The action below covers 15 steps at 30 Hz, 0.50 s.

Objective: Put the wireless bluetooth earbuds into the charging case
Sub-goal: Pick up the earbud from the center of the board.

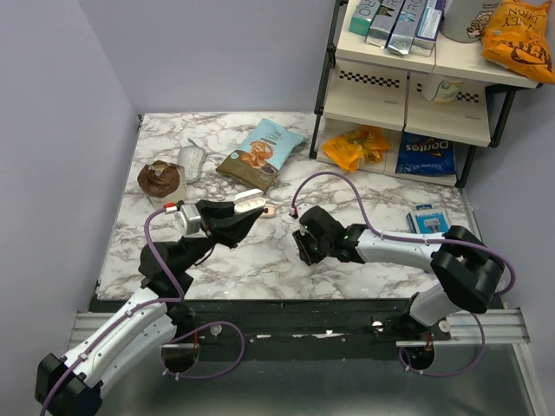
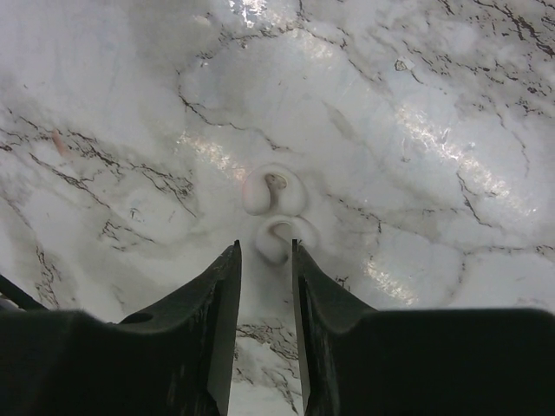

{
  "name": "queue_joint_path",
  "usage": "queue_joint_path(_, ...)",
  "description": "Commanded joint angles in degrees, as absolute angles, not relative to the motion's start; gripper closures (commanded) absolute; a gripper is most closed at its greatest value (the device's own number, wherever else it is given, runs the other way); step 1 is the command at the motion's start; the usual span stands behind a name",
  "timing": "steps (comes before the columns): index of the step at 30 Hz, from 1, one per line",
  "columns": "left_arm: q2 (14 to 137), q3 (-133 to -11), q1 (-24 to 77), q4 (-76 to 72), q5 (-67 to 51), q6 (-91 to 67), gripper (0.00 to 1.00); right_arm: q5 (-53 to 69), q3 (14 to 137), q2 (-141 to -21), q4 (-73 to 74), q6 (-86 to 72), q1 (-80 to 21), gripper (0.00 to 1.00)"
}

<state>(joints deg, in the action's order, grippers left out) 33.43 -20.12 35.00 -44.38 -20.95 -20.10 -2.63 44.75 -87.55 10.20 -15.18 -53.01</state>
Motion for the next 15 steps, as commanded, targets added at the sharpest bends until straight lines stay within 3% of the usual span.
queue_joint_path(1,33.31,-20.57,34.98,-44.65,-20.13,-19.60,1.00,-5.36,45.70,-88.59,11.86,-15.82,-52.56,0.63)
queue_joint_path(4,33.49,-20.65,34.98,-44.74,-20.21,-19.60,1.00,-5.54,45.44,-88.42,11.78,-15.73,-52.38,0.63)
queue_joint_path(8,33.66,-20.65,34.89,-45.00,-20.22,-19.60,1.00,-4.75,44.91,-85.87,10.72,-15.47,-52.38,0.43)
queue_joint_path(11,33.75,-20.66,34.98,-45.09,-20.30,-19.60,1.00,-4.40,45.53,-84.21,10.63,-15.73,-52.47,0.37)
queue_joint_path(15,34.01,-20.92,34.98,-45.09,-20.30,-19.69,1.00,-4.31,46.58,-84.20,10.98,-16.08,-52.47,0.36)
